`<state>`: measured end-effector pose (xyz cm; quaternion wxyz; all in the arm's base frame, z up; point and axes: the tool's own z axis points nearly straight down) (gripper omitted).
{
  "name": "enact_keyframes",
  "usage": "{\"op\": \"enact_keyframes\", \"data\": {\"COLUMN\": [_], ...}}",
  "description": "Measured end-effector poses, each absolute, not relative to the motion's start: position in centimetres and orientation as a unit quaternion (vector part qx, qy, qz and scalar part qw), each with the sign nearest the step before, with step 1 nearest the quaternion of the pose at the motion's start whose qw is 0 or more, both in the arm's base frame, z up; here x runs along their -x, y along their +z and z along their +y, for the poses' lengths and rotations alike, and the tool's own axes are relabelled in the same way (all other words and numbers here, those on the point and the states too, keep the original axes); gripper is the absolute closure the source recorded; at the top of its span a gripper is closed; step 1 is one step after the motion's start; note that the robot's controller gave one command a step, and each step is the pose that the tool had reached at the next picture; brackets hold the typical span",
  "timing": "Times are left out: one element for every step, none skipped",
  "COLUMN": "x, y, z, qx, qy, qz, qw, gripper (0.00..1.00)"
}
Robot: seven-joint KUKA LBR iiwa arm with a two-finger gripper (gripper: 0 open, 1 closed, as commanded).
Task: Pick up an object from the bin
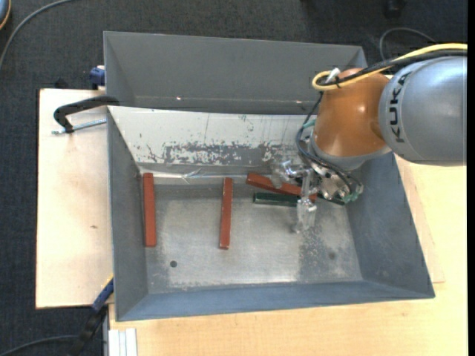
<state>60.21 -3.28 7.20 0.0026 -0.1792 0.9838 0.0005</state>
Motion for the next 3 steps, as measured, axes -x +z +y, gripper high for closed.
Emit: {"op": "enact_keyframes", "data": {"x": [-60.1,-60.5,-60.1], "y": [7.2,7.7,16.1], "z": [-2.2,-2.2,-2.4], "qx": [0.081,0.080,0.066], "qy": [0.001,0.001,0.000], "qz": [0.997,0.997,0.998], "qw": [0.002,0.009,0.008], "gripper": [0.00,1.00,1.00]}}
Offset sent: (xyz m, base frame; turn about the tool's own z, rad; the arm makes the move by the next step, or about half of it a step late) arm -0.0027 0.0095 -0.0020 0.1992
